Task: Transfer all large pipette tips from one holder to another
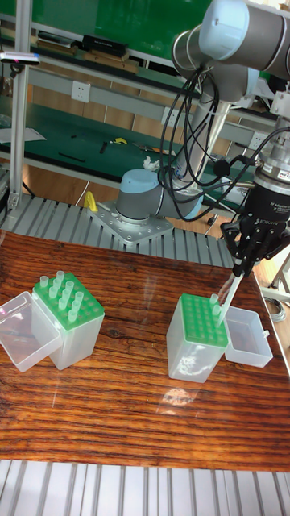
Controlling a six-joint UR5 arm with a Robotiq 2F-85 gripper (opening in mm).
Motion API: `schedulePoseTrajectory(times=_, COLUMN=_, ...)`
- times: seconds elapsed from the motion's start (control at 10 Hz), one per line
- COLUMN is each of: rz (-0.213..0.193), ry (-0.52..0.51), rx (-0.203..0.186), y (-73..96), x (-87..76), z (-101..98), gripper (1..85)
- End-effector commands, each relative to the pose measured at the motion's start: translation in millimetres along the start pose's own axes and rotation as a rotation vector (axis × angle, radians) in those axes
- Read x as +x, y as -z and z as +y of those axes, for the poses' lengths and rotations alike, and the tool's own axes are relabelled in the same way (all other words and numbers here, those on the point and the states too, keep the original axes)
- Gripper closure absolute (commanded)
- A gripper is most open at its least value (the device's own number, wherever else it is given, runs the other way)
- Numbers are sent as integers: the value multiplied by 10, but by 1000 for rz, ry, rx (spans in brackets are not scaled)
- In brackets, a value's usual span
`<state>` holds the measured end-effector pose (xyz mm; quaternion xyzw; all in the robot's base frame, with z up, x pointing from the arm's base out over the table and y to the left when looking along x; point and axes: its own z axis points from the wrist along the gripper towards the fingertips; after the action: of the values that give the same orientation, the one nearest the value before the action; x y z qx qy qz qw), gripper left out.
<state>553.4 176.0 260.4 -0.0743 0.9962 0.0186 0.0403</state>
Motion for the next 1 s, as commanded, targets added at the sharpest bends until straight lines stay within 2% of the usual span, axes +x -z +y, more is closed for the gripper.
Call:
schedulePoseTrajectory(times=0.0, rz=9, ry=6, rx=0, y=-65, x=-18, z=7, gripper=847)
schedulePoseTrajectory(times=0.2, rz=11, ry=9, rx=5, y=-126, x=-41, z=-3, gripper=847)
schedulePoseTrajectory(times=0.5, rz=12, ry=20, rx=5, y=-128, x=-44, z=4, gripper=847)
schedulePoseTrajectory(times=0.9, rz=-13, ry=30, rx=-1, y=-124, x=-112, z=23, gripper=847)
